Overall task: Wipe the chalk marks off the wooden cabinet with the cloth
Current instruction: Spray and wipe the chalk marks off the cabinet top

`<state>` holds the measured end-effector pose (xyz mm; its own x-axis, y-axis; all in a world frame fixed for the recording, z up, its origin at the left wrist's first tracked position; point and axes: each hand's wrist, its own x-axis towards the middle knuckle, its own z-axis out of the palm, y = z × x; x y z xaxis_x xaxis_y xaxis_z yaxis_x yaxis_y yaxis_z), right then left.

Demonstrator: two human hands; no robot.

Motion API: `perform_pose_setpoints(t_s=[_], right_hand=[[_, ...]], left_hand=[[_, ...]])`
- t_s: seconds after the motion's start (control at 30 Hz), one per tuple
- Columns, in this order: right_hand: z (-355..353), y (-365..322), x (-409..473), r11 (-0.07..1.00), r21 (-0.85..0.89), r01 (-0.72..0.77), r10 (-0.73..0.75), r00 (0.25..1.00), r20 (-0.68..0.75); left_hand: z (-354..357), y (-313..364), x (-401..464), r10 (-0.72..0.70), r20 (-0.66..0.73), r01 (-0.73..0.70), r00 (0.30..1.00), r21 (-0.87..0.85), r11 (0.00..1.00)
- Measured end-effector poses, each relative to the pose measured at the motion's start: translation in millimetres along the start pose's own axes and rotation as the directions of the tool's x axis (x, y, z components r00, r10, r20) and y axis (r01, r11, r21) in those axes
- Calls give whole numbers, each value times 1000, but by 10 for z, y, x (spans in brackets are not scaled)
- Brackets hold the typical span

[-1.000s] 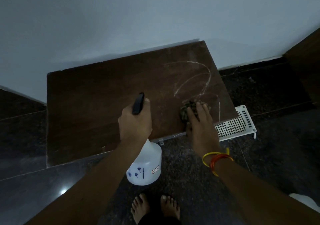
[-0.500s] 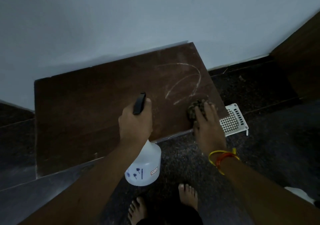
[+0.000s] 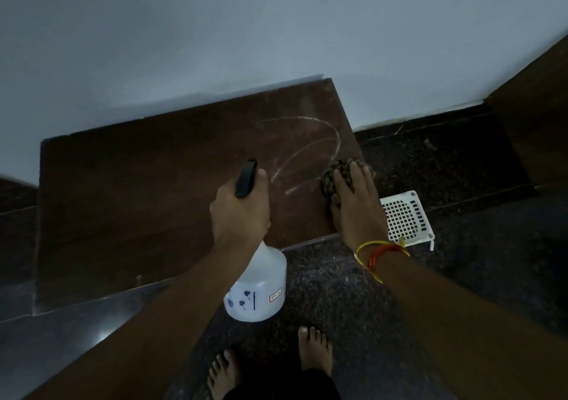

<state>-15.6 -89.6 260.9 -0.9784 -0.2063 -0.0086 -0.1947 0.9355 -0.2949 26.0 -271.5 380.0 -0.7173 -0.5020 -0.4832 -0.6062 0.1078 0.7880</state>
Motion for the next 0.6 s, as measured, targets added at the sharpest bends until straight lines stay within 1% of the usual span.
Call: perform_pose_setpoints(t_s=[0.17,0.23,0.4,0.5,0.6], right_hand=[[-52,107,-318,1000,-24,-1,2,1000,21],[-45,165,-265,999,-30,14,-13,1000,25],[-69,218,202,1000,-12,12,-12,1000,12],[-58,206,152,1000,-29,-8,8,1000,15],[-55,198,-51,999,-43,3,-2,1000,28]], left_hand=[[69,84,-10,-19,-21,19,1000,-14,1000],[100,113,-12,-12,-12,11,1000,-18,1000],[169,134,21,-25,-25,24,999,-26,999],[216,114,30,-62,-40,60,997,-38,997],[248,107,13,-79,-42,77,996,-45,996]])
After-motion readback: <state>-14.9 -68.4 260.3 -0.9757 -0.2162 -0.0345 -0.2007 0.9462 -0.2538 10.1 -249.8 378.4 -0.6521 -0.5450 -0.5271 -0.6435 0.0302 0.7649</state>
